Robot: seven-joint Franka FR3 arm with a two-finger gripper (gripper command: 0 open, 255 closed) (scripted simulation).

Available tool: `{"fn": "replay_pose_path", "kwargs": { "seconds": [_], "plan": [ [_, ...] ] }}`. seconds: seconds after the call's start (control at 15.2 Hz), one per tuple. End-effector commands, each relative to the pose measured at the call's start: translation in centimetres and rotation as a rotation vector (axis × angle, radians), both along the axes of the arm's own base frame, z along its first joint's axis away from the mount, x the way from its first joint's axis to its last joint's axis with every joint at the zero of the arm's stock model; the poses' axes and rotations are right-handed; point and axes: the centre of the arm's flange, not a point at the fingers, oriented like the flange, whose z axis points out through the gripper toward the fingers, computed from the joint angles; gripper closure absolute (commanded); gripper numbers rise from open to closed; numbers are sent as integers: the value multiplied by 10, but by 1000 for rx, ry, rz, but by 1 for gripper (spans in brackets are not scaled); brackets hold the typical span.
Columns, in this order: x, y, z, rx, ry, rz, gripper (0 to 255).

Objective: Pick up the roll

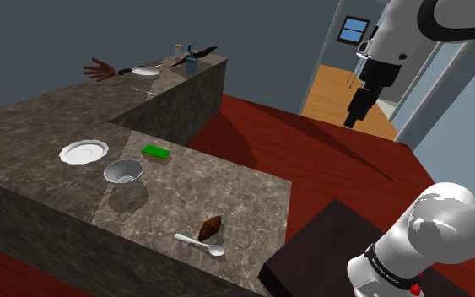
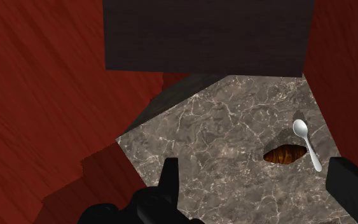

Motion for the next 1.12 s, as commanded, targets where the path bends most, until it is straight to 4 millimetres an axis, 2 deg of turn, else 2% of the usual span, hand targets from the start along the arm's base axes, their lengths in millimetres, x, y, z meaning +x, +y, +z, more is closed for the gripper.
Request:
{"fn": "replay_pose_path", "kwargs": {
  "seconds": [0.0,0.53,1.06],
  "plan": [
    [0,0,0,0,0,0,0],
    [19,61,-84,-3,6,-182,0],
    [48,117,-168,-6,12,-364,0]
  ]
}}
